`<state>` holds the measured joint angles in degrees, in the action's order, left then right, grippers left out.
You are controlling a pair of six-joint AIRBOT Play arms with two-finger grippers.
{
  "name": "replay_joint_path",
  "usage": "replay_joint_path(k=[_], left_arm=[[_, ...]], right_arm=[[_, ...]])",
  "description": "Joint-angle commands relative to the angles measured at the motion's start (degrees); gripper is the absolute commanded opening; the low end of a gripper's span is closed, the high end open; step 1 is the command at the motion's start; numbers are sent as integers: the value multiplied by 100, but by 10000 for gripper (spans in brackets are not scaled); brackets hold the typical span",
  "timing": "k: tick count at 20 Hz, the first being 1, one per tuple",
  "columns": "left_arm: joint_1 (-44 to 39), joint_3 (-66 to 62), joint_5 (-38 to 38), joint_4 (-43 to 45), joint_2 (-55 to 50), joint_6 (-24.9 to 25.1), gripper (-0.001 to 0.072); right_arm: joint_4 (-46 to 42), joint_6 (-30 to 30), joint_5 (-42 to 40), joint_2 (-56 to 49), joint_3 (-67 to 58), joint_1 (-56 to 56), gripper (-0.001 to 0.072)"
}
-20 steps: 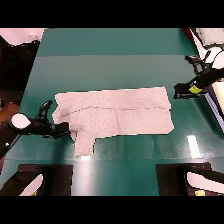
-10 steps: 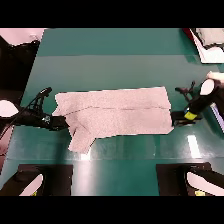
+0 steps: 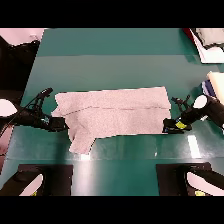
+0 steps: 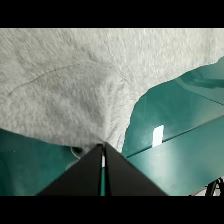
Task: Fold the shirts.
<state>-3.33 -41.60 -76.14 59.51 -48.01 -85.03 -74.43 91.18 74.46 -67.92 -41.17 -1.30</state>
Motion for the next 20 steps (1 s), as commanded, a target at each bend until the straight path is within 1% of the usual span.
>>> replay_joint_path(k=[1, 2, 3, 4, 6, 12, 14, 15, 17, 20], left_arm=[[-2, -7, -59, 2, 4, 0, 26], [-2, -7, -59, 2, 4, 2, 26], [-2, -7, -59, 7, 4, 15, 26], [-2, -22, -76, 7, 4, 109, 25], [-2, -144, -284, 76, 24, 144, 25], [-2, -960, -1685, 197, 33, 144, 25], [-2, -1097, -1906, 223, 33, 149, 25], [-2, -1106, -1843, 284, 33, 151, 25], [-2, -1106, -1523, 686, 33, 153, 26], [-2, -1106, -647, 1386, 33, 138, 26]], right_arm=[[114, 92, -525, -74, 74, 0, 312], [83, 92, -520, -74, 74, 0, 194], [83, 87, -485, -72, 74, 0, 44], [79, 81, -422, -39, 76, 0, 12], [79, 72, -168, 223, 79, 0, 11], [76, 105, 1237, 1941, 79, 0, 8], [76, 299, 1351, 2365, 79, 0, 8], [76, 348, 1294, 2490, 79, 0, 8], [81, 354, 1036, 2588, 76, 0, 9], [83, 356, 619, 2363, -142, 0, 8]])
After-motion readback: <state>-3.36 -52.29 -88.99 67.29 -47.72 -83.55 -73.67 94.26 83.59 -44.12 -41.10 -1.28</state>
